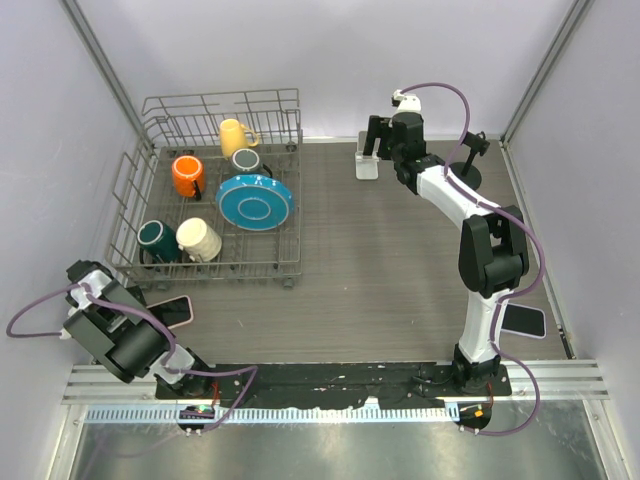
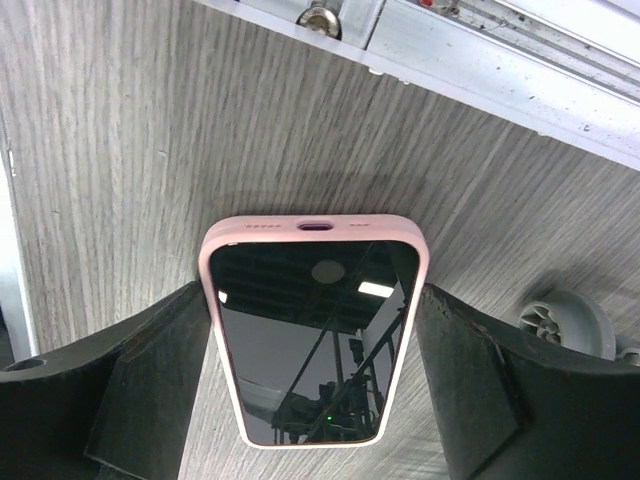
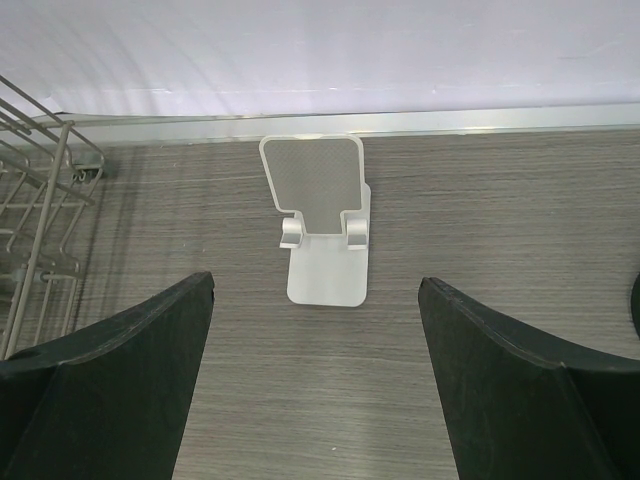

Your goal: Place the phone on the phone stand

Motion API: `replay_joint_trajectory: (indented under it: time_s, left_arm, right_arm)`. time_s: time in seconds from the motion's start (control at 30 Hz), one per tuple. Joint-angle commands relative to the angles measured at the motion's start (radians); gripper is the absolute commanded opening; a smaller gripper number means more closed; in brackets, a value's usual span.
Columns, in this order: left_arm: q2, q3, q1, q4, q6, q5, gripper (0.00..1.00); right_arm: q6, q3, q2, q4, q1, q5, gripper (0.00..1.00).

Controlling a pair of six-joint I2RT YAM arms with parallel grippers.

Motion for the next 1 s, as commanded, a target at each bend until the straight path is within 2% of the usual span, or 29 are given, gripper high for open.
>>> replay_joint_trajectory:
  time_s: [0.0,0.07,0.27,0.4,0.47,0.5,0.97]
  left_arm:
    - [0.047,-0.042,0.007,0.088,-0.021,-0.01,0.8]
    - [0.037,-0.045,0.007,0.085,-0.026,-0.021,0.76]
    - [-0.063,-0.061,0.007,0.07,-0.014,-0.044,0.48]
    - [-0.16,-0.087,0.006,0.054,-0.009,-0.033,0.1]
    - [-0.2,-0.111,0.007,0.051,-0.009,-0.016,0.03]
    - [-0.233,-0.116,0.006,0.045,-0.009,-0.015,0.0]
    - [-0.474,-0.082,0.007,-0.136,0.071,-0.07,0.0]
  right_arm:
    - [0.014,0.041,0.009,0.04,-0.005,-0.005,0.89]
    - [0.014,0.041,0.011,0.038,-0.004,-0.002,0.89]
    - [0.017,0.039,0.006,0.038,-0.002,-0.002,0.89]
    - [0.016,0.036,0.003,0.038,-0.005,0.001,0.89]
    - [0.014,0.035,0.005,0.038,-0.007,0.004,0.89]
    - [0.016,0.035,0.003,0.038,-0.005,0.001,0.89]
    - [0.019,0.033,0.009,0.038,-0.005,0.001,0.89]
